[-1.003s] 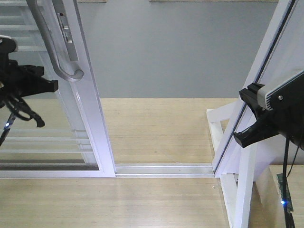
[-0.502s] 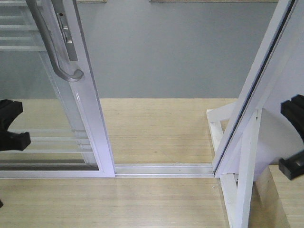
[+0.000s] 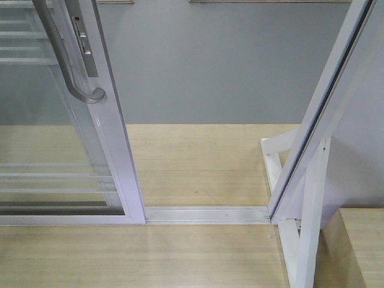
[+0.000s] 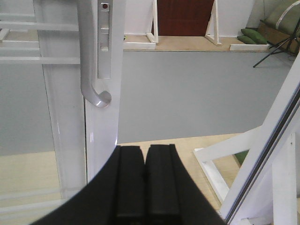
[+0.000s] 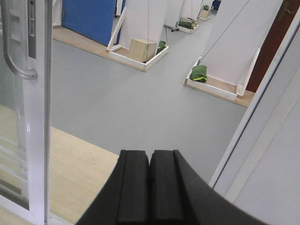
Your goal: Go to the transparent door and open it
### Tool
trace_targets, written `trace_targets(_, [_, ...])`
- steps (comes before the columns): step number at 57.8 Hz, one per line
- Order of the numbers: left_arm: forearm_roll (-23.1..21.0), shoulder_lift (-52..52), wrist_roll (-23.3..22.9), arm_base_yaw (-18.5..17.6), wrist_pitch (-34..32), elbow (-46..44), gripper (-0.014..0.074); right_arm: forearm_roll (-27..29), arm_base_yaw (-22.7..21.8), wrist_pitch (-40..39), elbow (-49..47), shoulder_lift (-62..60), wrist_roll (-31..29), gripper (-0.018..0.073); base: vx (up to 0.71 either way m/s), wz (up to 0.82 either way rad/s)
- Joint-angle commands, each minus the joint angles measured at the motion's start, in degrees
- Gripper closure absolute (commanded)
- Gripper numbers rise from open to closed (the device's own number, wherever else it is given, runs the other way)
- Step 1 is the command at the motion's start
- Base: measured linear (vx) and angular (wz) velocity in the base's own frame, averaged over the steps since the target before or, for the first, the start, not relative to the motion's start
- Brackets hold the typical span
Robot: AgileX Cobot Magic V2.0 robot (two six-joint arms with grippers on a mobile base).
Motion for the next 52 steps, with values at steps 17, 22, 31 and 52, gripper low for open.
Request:
trace_targets(17, [-1.76, 0.41, -0.54, -0.23, -2.54, -1.67, 0.0596, 1.83, -0.24, -1.94, -1.6, 0.72, -0.02, 0.0564, 0.0, 0.0])
trace_targets(22, [-1.76, 0.41, -0.54, -0.23, -2.54, -1.67, 0.0596, 1.83, -0.24, -1.94, -1.6, 0.72, -0.02, 0.0564, 0.0, 0.0])
trace_targets(31, [-1.76, 0.41, -0.54, -0.23, -2.54, -1.67, 0.0596, 1.83, -0.24, -1.87, -1.6, 0.72, -0.02, 0.0564, 0.0, 0.0])
trace_targets(52, [0.38, -3.17, 0.0, 9.67, -2.46, -0.85, 0.0596, 1.83, -0.24, -1.82, -1.6, 0.72, -0.02, 0.0564, 0.0, 0.0])
